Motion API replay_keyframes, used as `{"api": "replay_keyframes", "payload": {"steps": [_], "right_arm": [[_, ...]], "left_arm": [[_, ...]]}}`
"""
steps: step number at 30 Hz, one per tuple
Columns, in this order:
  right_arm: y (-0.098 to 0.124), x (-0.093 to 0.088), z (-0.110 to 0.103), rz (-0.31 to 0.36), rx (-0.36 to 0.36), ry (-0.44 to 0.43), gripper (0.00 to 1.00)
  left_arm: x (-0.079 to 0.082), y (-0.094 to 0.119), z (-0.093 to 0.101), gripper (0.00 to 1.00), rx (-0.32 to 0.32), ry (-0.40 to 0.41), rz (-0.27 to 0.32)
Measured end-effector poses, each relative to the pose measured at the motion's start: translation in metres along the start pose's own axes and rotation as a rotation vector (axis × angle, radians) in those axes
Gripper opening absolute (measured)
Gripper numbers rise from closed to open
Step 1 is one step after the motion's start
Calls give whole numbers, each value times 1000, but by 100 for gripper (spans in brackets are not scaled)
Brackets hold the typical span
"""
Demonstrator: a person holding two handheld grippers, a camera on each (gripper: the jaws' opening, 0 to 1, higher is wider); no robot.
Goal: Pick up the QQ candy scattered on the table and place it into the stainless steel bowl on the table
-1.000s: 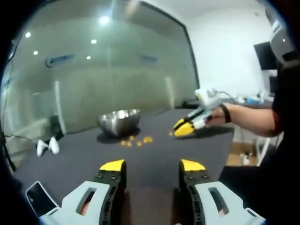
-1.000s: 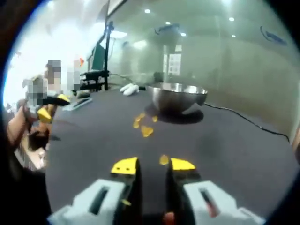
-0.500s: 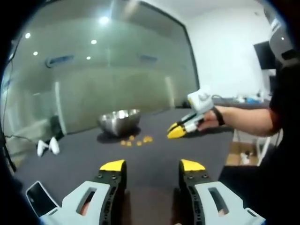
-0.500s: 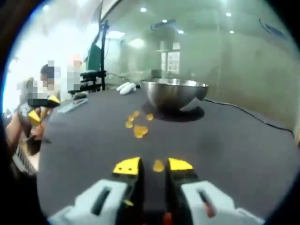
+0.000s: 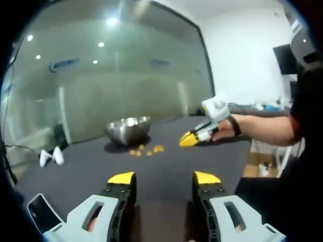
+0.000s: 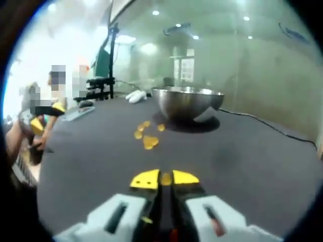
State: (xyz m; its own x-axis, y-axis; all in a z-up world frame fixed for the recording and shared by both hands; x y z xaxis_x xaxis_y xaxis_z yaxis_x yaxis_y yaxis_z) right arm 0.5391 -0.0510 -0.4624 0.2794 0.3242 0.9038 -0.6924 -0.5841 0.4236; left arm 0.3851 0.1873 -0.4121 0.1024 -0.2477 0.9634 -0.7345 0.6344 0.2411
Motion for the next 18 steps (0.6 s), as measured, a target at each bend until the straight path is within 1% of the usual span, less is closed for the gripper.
{"api": "replay_keyframes", "payload": {"steps": [8,12,16,18], "right_arm": [[-1,1,-1,1,8,10,9],[1,2,0,7,10,-17,9],[4,11,-1,39,5,-24,9],[6,20,-1,61,-4,-3,9]], "left_arm": [[2,0,-2,46,2,3,11],[4,1,-2,46,-3,-2,15],[7,2,0,46,-5,5,30],[7,2,1,46,-6,-2,28]]}}
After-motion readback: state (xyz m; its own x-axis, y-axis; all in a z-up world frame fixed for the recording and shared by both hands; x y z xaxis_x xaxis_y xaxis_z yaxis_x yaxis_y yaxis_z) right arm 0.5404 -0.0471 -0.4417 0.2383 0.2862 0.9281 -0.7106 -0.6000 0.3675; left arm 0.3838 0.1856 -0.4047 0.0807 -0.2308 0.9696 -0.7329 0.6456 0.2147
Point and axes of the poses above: the point that each gripper's makers call its tool centre point, and the gripper's own axes: y roughly backward along the fingers, z roughly to its right, x roughly out of its top, the point moved 5 cm from there along y, roughly backward along the fingers, and after that the axes turned 4 degrees about -z, right-handed, at the moved point
